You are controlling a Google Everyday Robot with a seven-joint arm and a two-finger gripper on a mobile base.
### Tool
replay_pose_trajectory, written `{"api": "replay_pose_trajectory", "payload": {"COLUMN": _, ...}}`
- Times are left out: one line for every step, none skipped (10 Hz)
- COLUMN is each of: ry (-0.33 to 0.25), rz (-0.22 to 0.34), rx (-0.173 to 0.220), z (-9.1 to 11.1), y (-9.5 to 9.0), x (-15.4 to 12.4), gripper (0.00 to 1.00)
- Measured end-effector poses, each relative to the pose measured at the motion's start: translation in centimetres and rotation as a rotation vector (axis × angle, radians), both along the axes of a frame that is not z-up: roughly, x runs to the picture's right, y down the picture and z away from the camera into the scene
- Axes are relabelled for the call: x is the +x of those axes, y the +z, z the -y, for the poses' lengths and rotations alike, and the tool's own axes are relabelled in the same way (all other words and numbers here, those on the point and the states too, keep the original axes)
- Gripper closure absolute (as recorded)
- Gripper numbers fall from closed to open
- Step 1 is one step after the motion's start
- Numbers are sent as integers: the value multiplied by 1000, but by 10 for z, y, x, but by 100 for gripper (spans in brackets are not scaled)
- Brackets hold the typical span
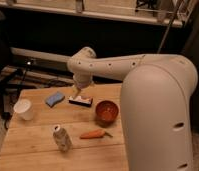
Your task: Place the pepper in the ceramic cup
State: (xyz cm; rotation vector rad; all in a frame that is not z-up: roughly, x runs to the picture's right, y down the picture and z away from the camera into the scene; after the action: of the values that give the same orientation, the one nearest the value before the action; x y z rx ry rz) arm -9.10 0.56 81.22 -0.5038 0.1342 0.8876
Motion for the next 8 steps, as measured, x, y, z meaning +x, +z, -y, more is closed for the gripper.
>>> {"api": "replay_pose_trajectory", "payload": {"ry": -10, "rz": 0, "rx": -6, "z": -6, "y": -2, "x": 0, "gripper": 20}}
{"api": "replay_pose_trajectory", "payload": {"ry": -21, "rz": 9, "rx": -14, "z": -17, "y": -7, "x": -2, "gripper": 20}}
{"api": "replay_pose_trajectory", "payload": {"ry": -23, "rz": 18, "rx": -22, "z": -28, "y": -12, "x": -3, "gripper": 20}}
{"api": "replay_pose_trajectory", "payload": {"ry": -21, "rz": 22, "rx": -33, "z": -43, "y": -18, "x": 1, "gripper": 20}}
{"api": "replay_pose_trajectory", "payload": {"ry": -17, "rz": 27, "rx": -44, "z": -57, "y": -24, "x": 5, "gripper": 20}}
{"api": "replay_pose_trajectory", "payload": {"ry": -18, "rz": 32, "rx": -48, "z": -68, "y": -28, "x": 8, "gripper": 20}}
{"api": "replay_pose_trajectory", "payload": {"ry": -21, "rz": 36, "rx": -44, "z": -77, "y": -29, "x": 14, "gripper": 20}}
{"api": "replay_pose_trajectory", "payload": {"ry": -21, "rz": 44, "rx": -43, "z": -88, "y": -29, "x": 23, "gripper": 20}}
